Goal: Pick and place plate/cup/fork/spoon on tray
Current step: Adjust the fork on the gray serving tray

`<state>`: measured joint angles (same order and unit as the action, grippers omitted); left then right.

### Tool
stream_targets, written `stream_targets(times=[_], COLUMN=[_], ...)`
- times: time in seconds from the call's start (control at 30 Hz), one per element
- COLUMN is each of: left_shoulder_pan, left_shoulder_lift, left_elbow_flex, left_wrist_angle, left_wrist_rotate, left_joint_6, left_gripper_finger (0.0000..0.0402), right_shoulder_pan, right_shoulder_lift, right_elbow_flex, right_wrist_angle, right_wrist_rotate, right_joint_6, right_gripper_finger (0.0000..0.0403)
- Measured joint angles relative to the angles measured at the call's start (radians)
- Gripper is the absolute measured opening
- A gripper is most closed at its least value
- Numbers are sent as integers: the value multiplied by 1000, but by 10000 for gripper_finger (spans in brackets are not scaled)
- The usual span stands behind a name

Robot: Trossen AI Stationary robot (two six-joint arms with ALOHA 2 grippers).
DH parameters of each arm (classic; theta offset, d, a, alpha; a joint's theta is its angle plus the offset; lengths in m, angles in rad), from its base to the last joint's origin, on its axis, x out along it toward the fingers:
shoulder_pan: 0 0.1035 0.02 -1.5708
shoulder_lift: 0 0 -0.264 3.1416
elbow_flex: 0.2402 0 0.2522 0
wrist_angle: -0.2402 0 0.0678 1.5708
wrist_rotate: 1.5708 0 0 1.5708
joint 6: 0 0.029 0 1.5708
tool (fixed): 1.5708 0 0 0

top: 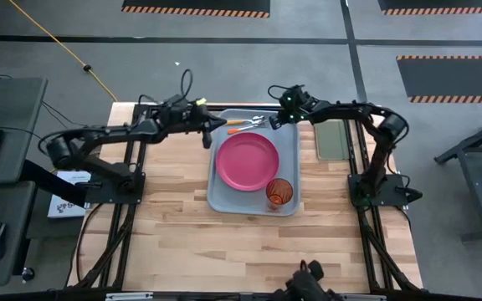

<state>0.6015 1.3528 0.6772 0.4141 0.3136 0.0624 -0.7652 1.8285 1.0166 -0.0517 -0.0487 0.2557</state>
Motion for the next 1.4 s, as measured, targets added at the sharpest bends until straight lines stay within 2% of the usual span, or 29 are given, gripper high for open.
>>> stream_targets(times=[0.17, 0.27, 1.07, 1.4], left_shoulder_pan=[-24, -28, -28, -28], left_shoulder_lift=[-85, -102, -103, -102], left_elbow_flex=[-72, -75, -75, -75], left_wrist_angle=[56, 58, 55, 55], left_wrist_rotate=[-1, -1, -4, -3], left_joint_6=[-10, -15, -33, -34], left_gripper_finger=[0, 0, 0, 0], right_shoulder_pan=[2, 7, 140, 158], right_shoulder_lift=[33, 33, 33, 32], right_elbow_flex=[33, 33, 33, 33], right_wrist_angle=[-34, -35, -38, -39], right_wrist_rotate=[71, 62, 56, 55], right_joint_6=[17, 38, 51, 50], right_gripper_finger=[0, 0, 0, 0])
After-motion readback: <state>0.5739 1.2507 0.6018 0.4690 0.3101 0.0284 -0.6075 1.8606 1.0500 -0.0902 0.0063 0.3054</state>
